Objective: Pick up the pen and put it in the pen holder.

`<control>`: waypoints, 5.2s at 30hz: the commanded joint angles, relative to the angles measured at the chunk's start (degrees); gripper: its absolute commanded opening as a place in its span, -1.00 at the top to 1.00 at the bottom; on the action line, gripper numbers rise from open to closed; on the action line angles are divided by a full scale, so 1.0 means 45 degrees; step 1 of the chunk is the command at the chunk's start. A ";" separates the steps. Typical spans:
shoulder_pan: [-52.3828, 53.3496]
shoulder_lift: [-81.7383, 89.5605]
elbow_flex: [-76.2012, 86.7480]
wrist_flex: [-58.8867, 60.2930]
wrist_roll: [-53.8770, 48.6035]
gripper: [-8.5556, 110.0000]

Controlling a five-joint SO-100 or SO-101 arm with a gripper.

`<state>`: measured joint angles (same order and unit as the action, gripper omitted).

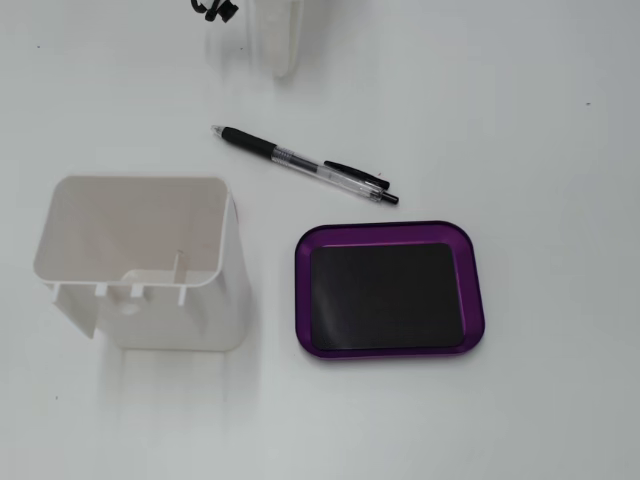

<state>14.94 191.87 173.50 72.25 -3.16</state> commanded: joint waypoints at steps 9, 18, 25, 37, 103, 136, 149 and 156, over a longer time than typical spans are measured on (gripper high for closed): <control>0.0117 0.0879 -0.0078 -0.0469 -0.0156 0.86; 0.0156 -0.0176 -0.2148 -0.0488 -0.0098 0.86; -0.0039 -0.5410 -0.5547 -0.2168 0.0000 0.85; -0.0117 -1.6797 -1.2480 -0.2090 0.0000 0.47; -0.3066 -2.3711 -1.3594 -0.5801 0.4844 0.64; -0.1230 -2.3730 -1.3418 -0.4375 0.4199 0.86; -0.1211 -2.1523 -1.4844 -0.2051 0.3965 0.86; -0.1172 -1.7441 -1.8672 0.0137 0.3965 0.86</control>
<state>9.23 104.77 97.73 70.05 14.77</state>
